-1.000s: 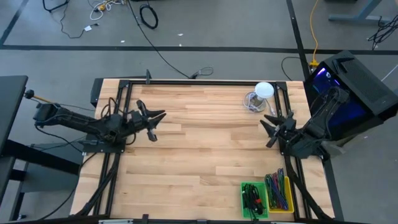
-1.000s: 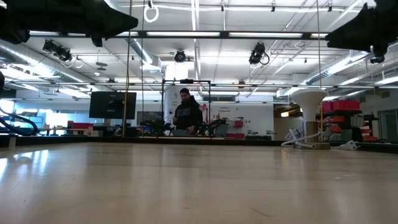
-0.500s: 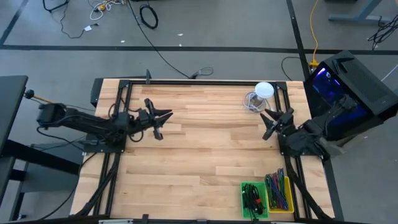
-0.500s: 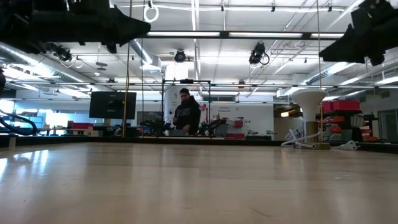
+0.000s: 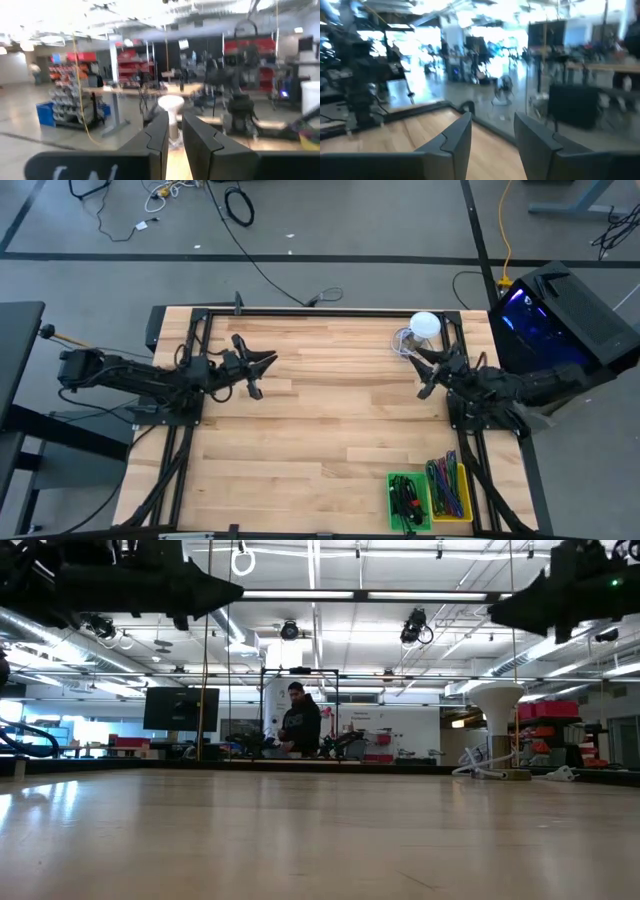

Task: Pick & Place USB Port
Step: Return to Home Position

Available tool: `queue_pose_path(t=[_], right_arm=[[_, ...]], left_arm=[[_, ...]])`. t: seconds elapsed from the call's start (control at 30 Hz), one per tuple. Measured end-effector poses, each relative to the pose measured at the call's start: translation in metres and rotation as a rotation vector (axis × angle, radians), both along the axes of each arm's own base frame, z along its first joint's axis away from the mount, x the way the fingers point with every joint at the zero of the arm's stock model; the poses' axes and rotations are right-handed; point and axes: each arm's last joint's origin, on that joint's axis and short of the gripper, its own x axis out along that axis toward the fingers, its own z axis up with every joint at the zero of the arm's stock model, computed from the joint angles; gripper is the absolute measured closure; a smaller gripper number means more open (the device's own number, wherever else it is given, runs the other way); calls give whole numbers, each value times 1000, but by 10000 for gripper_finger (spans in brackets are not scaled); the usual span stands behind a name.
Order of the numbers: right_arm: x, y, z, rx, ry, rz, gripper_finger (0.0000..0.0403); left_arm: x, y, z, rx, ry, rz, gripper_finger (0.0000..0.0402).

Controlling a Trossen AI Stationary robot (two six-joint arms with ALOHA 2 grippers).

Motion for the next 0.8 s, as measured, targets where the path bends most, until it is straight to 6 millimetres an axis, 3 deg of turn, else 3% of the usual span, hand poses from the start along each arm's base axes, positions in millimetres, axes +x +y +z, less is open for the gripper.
queue_pose_path(t=[0.17,0.33,0.53,0.8], right_arm=[[2,-14,-19,12,41,-42,252],[3,-22,-45,96,41,14,252],[2,-29,-52,125,81,-1,252],[3,-26,-65,228,178,114,252]], left_arm=[[-5,1,-2,-7,63,-2,356],[-27,2,-9,-40,47,-43,373],[-49,-2,-32,-112,82,-118,391],[-52,-8,-56,-145,238,-227,390]])
